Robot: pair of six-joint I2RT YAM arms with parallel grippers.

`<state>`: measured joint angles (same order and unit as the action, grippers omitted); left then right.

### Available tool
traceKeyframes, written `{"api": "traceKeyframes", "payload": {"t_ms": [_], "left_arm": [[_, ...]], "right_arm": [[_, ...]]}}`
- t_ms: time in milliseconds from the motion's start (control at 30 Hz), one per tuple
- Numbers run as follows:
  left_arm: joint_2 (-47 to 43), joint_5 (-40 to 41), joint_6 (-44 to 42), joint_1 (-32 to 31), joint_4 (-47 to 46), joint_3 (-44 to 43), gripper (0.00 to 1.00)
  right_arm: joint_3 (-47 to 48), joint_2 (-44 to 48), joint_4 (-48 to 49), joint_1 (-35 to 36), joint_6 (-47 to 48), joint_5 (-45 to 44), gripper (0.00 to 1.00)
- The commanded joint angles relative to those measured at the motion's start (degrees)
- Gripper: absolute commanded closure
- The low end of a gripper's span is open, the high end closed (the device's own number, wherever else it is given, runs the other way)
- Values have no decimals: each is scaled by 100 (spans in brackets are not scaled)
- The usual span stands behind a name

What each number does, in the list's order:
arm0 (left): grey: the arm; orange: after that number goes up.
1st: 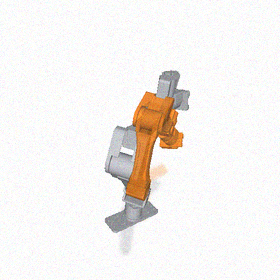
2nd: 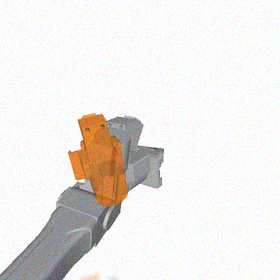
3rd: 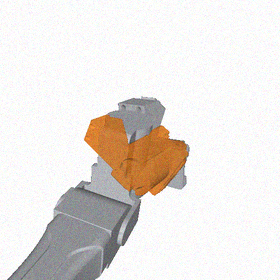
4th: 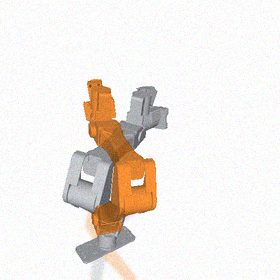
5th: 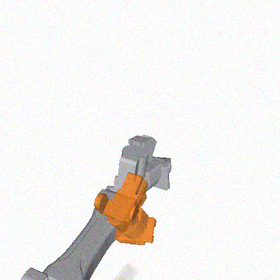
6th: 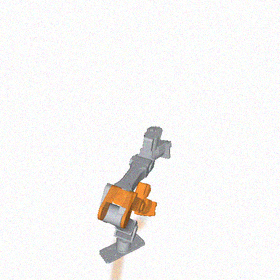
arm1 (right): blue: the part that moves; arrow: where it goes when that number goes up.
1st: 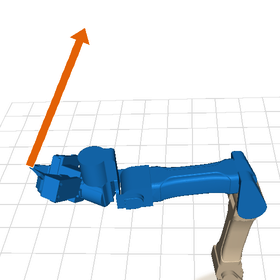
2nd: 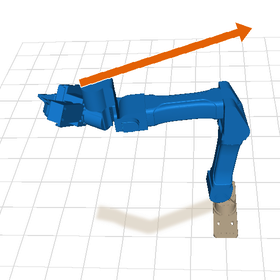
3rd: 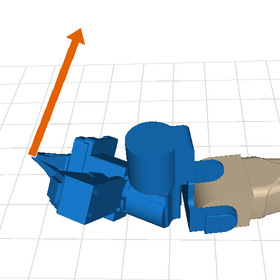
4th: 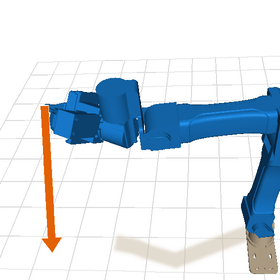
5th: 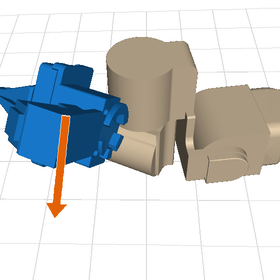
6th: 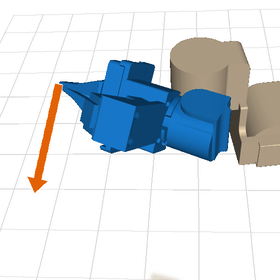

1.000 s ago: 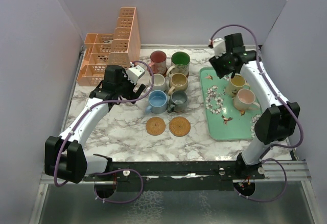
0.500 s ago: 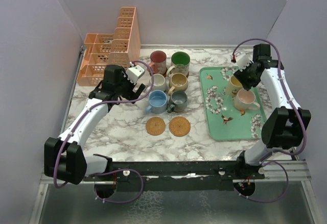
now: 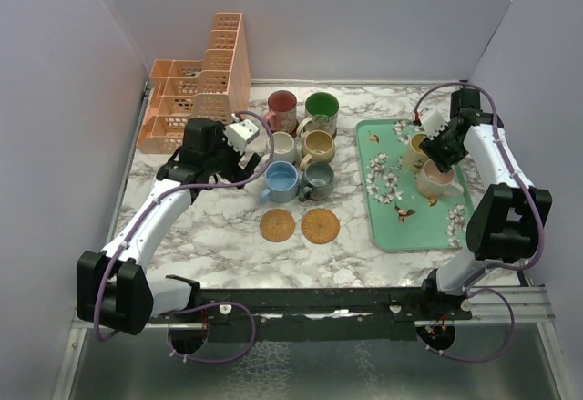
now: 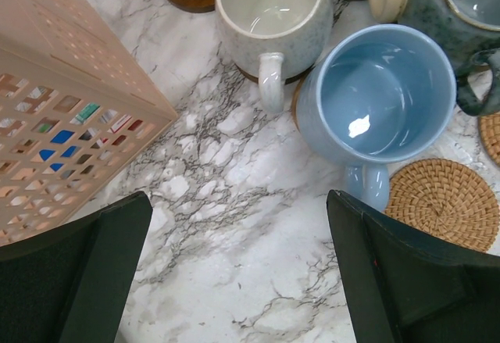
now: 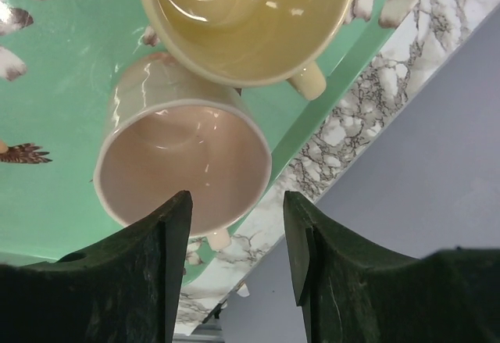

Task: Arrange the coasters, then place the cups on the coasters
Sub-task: Pick up the cup from the tray.

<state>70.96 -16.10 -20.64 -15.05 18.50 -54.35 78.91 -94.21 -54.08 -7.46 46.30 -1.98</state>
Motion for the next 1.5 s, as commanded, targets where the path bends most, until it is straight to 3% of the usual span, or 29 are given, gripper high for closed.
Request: {"api": "traceKeyframes", "payload": {"t_ms": [0, 267, 833, 1067, 1467], "left_arm": [[-243, -601, 101, 28, -130, 99, 1], [-456, -611, 72, 28, -231, 151, 1], [-392, -824, 27, 28, -307, 264, 1], [-381, -851, 7, 34, -308, 301, 1], [-189, -1031, 3, 31, -337, 292, 1]], "right_arm": [[-160, -95, -212, -9, -187, -145, 50], [-219, -53, -465, -45, -927, -271, 52], [315, 88, -493, -1263, -1331, 1751, 49], [265, -90, -236, -1531, -1620, 1607, 49], [-120, -179, -233, -1859, -2025, 2508, 47]]}}
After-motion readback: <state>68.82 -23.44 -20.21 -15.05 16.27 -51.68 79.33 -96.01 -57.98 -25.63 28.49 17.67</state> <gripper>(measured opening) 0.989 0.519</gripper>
